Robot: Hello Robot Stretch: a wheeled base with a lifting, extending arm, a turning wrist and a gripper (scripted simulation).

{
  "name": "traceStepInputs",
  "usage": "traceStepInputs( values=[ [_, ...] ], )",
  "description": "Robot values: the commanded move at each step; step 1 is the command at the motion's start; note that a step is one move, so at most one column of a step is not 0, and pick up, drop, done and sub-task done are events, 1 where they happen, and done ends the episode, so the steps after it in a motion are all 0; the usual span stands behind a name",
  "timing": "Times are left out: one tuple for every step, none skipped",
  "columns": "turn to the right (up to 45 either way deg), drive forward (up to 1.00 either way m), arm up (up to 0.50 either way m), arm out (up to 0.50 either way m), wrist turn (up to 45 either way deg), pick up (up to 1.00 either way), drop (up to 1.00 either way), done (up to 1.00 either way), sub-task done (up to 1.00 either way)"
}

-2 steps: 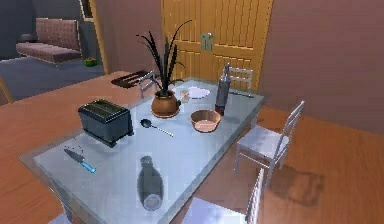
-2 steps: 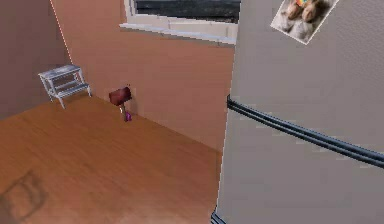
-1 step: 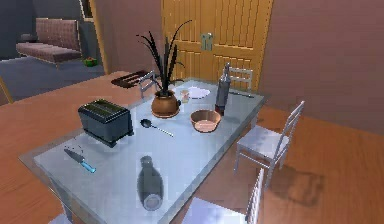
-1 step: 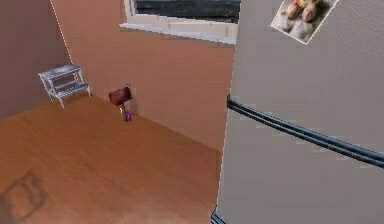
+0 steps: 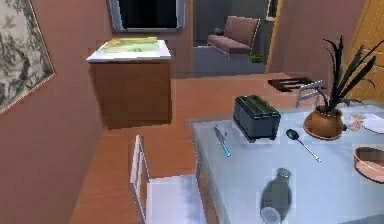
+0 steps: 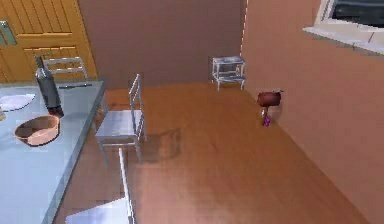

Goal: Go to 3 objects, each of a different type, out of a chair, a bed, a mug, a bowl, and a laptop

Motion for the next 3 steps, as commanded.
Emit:
traceStepInputs(
  values=[
    [-36.0, 0.0, 0.0, 0.0, 0.0, 0.0, 0.0, 0.0, 0.0],
    [0.0, 0.65, 0.0, 0.0, 0.0, 0.0, 0.0, 0.0, 0.0],
    [21.0, 0.0, 0.0, 0.0, 0.0, 0.0, 0.0, 0.0, 0.0]
  ],
)
